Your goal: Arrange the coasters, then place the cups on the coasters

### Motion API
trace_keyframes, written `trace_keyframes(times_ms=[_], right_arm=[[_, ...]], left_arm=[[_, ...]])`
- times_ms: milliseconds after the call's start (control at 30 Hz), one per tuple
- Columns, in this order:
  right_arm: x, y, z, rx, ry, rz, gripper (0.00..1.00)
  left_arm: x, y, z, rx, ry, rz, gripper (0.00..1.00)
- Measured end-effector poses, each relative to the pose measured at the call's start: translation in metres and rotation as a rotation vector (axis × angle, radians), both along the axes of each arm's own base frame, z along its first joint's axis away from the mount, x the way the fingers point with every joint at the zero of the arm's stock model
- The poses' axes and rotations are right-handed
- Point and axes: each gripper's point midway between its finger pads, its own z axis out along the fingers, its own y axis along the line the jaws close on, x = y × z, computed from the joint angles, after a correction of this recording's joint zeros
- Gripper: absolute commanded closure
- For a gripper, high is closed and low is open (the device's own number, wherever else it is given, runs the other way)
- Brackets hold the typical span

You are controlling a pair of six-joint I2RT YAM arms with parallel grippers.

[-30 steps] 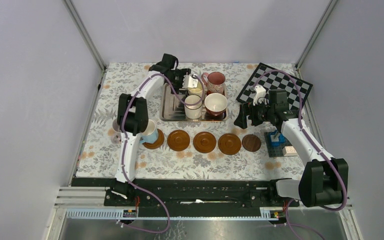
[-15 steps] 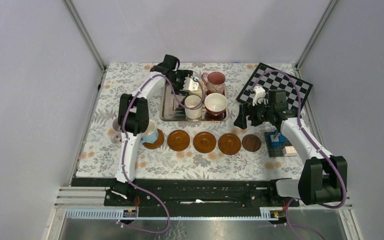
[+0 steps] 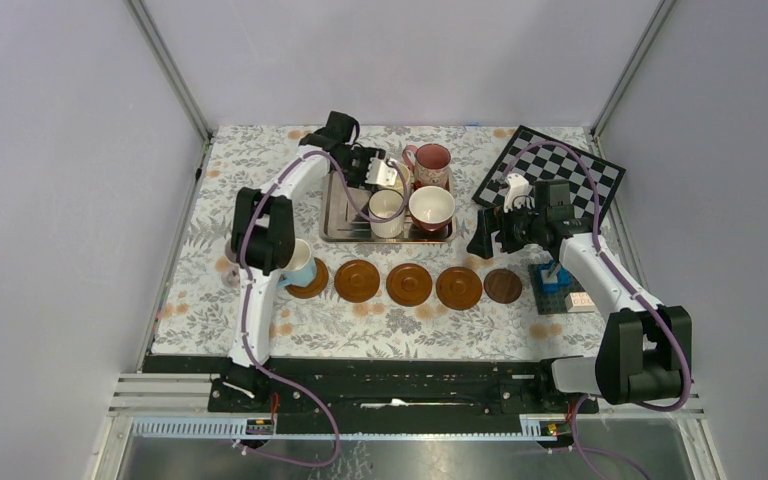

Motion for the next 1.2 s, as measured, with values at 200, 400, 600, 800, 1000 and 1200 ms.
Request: trace_keyframes(times_ms=[200, 400, 600, 800, 1000, 1200], right_arm=[[0.0, 0.0, 0.0, 0.002, 0.0, 0.001, 0.01], [0.0, 0.001, 0.0, 0.004, 0.0, 0.003, 0.0], [0.0, 0.001, 0.001, 0.005, 0.0, 0.004, 0.0], [0.0, 0.001, 0.001, 0.005, -0.003, 0.004, 0.0], [0.0, 0.001, 0.001, 0.005, -0.003, 0.003, 0.0], [0.0, 0.001, 0.001, 0.005, -0.003, 0.003, 0.0]], left_arm=[[-0.025, 0.008, 0.006, 0.002, 0.052, 0.018, 0.54], [-0.041, 0.011, 0.006, -0.009, 0.107, 0.041, 0.51], [-0.044, 0.01, 0.005, -0.028, 0.151, 0.087, 0.47], [-0.038, 0.003, 0.003, -0.041, 0.168, 0.115, 0.5], [-0.032, -0.001, -0.016, -0.033, 0.2, 0.134, 0.62], [-0.029, 0.004, -0.017, -0.038, 0.2, 0.152, 0.75]])
